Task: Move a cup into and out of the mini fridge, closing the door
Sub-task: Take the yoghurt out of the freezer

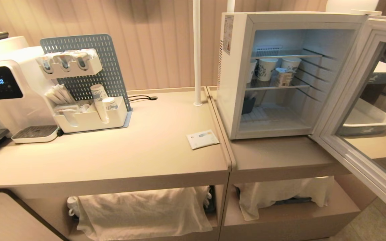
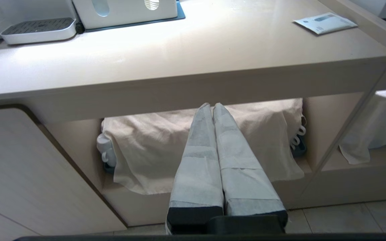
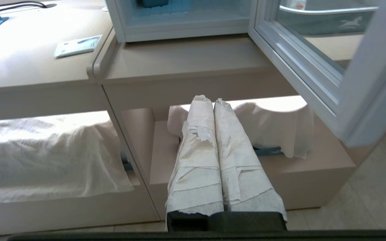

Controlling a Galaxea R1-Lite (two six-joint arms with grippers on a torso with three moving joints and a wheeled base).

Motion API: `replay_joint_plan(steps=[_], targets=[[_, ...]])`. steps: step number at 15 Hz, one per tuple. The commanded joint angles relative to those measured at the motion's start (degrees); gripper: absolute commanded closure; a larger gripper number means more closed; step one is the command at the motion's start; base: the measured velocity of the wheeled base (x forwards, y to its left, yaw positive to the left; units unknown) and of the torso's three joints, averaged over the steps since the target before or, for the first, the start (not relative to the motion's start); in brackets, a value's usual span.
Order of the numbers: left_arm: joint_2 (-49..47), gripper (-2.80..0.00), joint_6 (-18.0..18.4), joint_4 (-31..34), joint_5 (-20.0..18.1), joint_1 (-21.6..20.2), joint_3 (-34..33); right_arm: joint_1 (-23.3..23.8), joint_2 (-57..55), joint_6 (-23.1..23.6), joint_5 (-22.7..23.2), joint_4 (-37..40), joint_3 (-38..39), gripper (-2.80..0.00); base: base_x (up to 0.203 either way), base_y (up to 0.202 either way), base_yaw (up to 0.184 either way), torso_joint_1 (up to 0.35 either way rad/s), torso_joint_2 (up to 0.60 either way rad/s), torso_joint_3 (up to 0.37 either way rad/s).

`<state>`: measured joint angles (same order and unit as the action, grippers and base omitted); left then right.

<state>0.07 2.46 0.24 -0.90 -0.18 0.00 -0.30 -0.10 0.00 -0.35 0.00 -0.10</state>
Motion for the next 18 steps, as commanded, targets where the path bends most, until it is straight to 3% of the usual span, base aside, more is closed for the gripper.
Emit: replay_joint_plan(steps=[1,9,11,15,18], targets=[[0.01,0.0,0.0,0.02,0.02,0.01,0.0,-0.05,-0.08,0.0,0.0,0.0,0.01,0.0,0.196,0.0,0.003,0.006,0.01,0.003],[0.01,0.0,-0.7,0.11,0.1,0.01,0.0,-0.05,0.08,0.05,-0.14,0.16,-0.42,0.0,0.17,0.0,0.0,0.003,0.0,0.001],[0.01,0.0,-0.61,0.11,0.1,0.01,0.0,-0.04,-3.04,-0.33,-0.4,1.1,-7.52,0.0,0.0,0.0,0.0,0.0,0.0,0.0],[0.01,0.0,-1.39,0.03,0.75,0.01,0.0,-0.07,-27.14,-2.33,-0.37,0.95,-22.75,0.0,0.0,0.0,0.0,0.0,0.0,0.0],[0.01,0.0,-1.4,0.02,0.81,0.01,0.0,-0.11,-47.85,-3.03,-0.52,-6.5,-28.68,0.0,0.0,0.0,0.0,0.0,0.0,0.0]])
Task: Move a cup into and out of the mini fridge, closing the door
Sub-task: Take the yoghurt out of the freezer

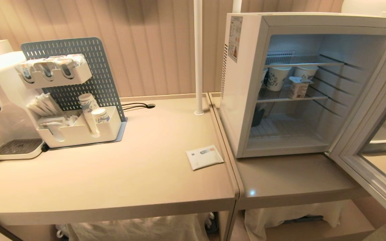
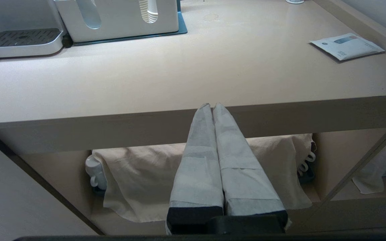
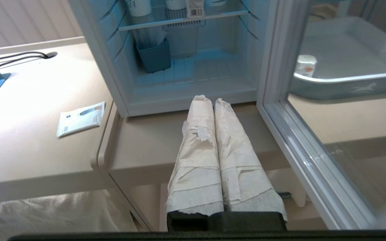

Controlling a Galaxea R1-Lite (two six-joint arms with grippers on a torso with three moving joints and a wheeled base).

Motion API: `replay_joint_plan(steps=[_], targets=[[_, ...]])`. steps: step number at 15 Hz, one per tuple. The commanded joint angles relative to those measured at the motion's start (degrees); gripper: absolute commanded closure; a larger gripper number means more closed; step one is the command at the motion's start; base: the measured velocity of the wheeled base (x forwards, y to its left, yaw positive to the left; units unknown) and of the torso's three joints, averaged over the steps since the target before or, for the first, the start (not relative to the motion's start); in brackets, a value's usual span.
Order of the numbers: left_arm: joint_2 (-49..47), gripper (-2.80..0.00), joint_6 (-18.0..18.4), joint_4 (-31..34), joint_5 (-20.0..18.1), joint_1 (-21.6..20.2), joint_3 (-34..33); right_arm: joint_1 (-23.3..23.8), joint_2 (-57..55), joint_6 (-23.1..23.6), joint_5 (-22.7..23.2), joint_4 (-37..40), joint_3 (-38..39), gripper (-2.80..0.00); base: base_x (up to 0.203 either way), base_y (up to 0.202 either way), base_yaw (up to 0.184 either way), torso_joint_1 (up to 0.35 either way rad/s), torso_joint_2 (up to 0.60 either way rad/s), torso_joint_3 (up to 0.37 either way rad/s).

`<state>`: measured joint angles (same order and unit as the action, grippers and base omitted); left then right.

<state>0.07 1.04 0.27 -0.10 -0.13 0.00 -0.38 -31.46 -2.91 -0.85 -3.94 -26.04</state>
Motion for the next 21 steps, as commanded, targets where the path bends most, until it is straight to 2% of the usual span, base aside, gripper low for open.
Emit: replay_joint_plan(steps=[1,6,8,9,12,14,21], targets=[[0.01,0.0,0.02,0.0,0.0,0.04,0.0,-0.05,-23.13,-0.36,0.01,-5.64,-3.93,0.0,0.0,0.0,0.0,0.0,0.0,0.0],[0.01,0.0,-0.16,0.0,0.01,0.03,0.0,-0.15,-55.0,-1.56,-0.03,-23.6,-9.46,0.0,0.0,0.0,0.0,0.0,0.0,0.0],[0.01,0.0,-0.48,0.0,0.01,-0.01,-0.02,-0.15,-66.6,-1.78,-0.55,-28.86,-16.7,0.0,0.0,0.0,0.0,0.0,0.0,0.0],[0.01,0.0,-0.51,0.0,0.01,-0.04,0.0,-0.15,-70.1,-1.86,-0.92,-29.9,-22.15,-2.8,0.0,0.0,0.0,0.0,0.0,0.0],[0.01,0.0,-0.51,0.0,0.01,-0.04,0.0,-0.1,-77.22,-2.15,-1.47,-27.07,-37.54,-2.8,0.0,0.0,0.0,0.0,0.0,0.0],[0.01,0.0,-0.6,0.0,0.01,0.04,-0.09,0.16,-80.82,-2.27,-1.59,-23.9,-45.15,-2.8,0.0,0.0,0.0,0.0,0.0,0.0],[0.01,0.0,-1.04,-0.09,0.01,-0.01,-0.09,1.17,-92.17,-2.29,-1.68,-21.26,-59.72,-2.8,0.0,0.0,0.0,0.0,0.0,0.0]])
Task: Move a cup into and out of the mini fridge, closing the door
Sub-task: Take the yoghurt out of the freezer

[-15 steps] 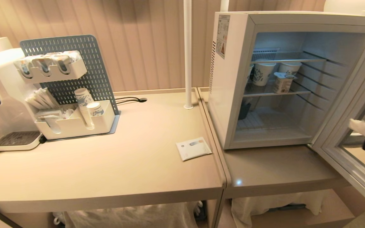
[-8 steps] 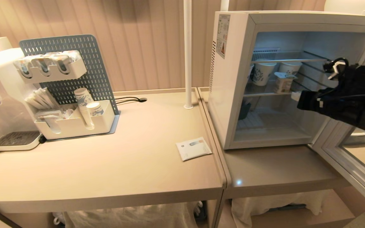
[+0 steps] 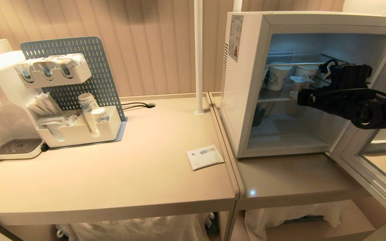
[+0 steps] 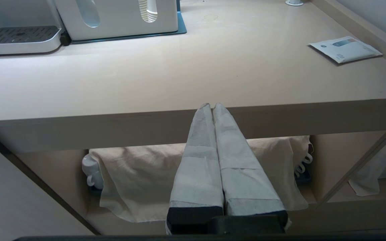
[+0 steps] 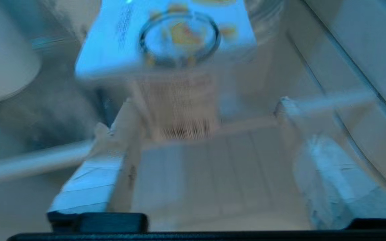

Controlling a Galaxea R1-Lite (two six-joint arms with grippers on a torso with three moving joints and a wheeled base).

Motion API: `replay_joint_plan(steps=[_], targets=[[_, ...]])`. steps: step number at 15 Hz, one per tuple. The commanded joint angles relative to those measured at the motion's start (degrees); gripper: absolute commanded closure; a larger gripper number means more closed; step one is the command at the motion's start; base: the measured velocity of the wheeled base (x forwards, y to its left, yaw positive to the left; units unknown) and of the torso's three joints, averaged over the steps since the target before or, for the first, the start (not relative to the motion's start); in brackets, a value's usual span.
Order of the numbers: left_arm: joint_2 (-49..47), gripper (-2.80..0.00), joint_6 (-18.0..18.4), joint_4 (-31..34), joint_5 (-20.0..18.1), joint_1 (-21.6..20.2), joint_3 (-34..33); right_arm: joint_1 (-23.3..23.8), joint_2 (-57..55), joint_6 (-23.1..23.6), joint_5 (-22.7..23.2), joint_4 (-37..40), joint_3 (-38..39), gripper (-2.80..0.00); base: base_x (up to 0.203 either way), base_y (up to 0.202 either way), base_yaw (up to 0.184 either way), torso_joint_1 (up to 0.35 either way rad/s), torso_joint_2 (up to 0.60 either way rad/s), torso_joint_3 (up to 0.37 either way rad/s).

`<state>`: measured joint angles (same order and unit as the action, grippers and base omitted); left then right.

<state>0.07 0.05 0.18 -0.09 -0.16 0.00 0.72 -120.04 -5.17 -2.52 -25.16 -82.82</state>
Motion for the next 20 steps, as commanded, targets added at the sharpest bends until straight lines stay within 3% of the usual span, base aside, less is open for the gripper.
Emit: replay_joint_plan(steps=[1,9,10,16,20], targets=[[0.01,0.0,-0.12,-0.01,0.0,-0.01,-0.01,0.07,-4.6,-0.02,0.03,0.22,-4.85,-2.8,0.0,0.0,0.0,0.0,0.0,0.0],[0.01,0.0,-0.14,-0.01,0.0,-0.02,-0.09,-0.02,-11.02,0.33,0.41,7.76,-19.68,-2.8,0.0,0.0,0.0,0.0,0.0,0.0],[0.01,0.0,-0.14,-0.01,0.0,-0.02,-0.01,-0.02,-11.53,0.33,0.4,8.27,-20.45,0.0,0.0,0.0,0.0,0.0,0.0,0.0],[0.01,0.0,-0.14,-0.01,0.0,-0.02,0.0,-0.02,-10.73,0.26,0.33,8.99,-19.46,0.0,0.0,0.0,0.0,0.0,0.0,0.0],[0.01,0.0,-0.14,-0.01,0.0,-0.02,-0.08,-0.02,-5.1,0.22,0.61,8.33,-11.62,0.0,0.0,0.0,0.0,0.0,0.0,0.0]])
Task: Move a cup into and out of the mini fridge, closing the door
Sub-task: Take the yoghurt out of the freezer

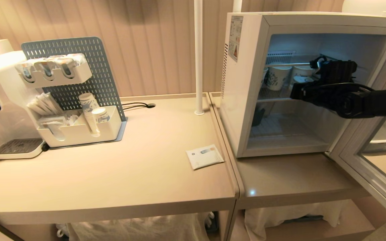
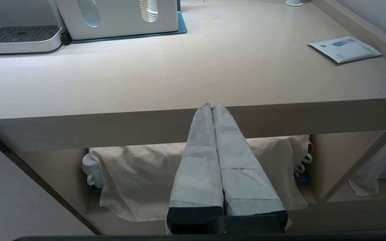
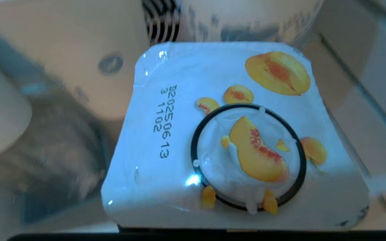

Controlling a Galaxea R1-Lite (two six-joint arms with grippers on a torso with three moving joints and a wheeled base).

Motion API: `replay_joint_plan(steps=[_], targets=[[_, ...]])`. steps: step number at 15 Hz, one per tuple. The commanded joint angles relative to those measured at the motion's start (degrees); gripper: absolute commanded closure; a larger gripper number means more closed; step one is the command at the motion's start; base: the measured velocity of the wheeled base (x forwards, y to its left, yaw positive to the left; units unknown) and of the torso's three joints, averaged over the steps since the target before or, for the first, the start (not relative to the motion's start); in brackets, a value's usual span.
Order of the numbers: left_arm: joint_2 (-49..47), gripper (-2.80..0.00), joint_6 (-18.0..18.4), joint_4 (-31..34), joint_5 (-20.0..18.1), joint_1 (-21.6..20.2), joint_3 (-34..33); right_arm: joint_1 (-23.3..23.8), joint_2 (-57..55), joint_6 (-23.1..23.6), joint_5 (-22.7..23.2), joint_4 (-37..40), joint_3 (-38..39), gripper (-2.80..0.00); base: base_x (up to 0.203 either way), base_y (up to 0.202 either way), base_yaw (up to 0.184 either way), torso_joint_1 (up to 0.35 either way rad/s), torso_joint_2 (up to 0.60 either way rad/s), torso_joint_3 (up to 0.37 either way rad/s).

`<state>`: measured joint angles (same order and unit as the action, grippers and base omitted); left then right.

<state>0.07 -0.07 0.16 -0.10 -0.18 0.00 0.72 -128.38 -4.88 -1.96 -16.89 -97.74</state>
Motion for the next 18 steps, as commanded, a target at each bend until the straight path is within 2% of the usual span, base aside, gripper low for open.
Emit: replay_joint_plan(steps=[1,3,7,11,15,18], targets=[[0.01,0.0,-0.02,0.02,0.01,0.01,0.0,-0.02,4.6,-0.12,0.09,-0.13,5.37,0.0,0.0,0.0,0.0,0.0,0.0,0.0],[0.01,0.0,-0.02,0.02,0.01,0.01,-0.05,-0.02,7.26,-0.21,0.12,-0.5,9.6,0.0,0.0,0.0,0.0,0.0,0.0,0.0],[0.01,0.0,-0.02,0.02,0.01,0.01,-0.08,-0.02,13.33,-0.17,0.28,-6.2,18.64,0.0,0.0,0.0,0.0,0.0,0.0,0.0],[0.01,0.0,-0.02,0.02,0.01,0.01,-0.09,-0.65,22.07,-0.35,0.7,-7.44,25.9,0.0,0.0,0.0,0.0,0.0,0.0,0.0],[0.01,0.0,-0.02,0.02,0.01,0.01,-0.09,-3.26,33.31,-0.27,1.12,-6.85,32.75,0.0,0.0,0.0,0.0,0.0,0.0,0.0],[0.01,0.0,-0.02,0.02,0.01,0.01,-0.09,-6.99,45.76,-0.29,0.52,-6.06,42.1,0.0,0.0,0.0,0.0,0.0,0.0,0.0]])
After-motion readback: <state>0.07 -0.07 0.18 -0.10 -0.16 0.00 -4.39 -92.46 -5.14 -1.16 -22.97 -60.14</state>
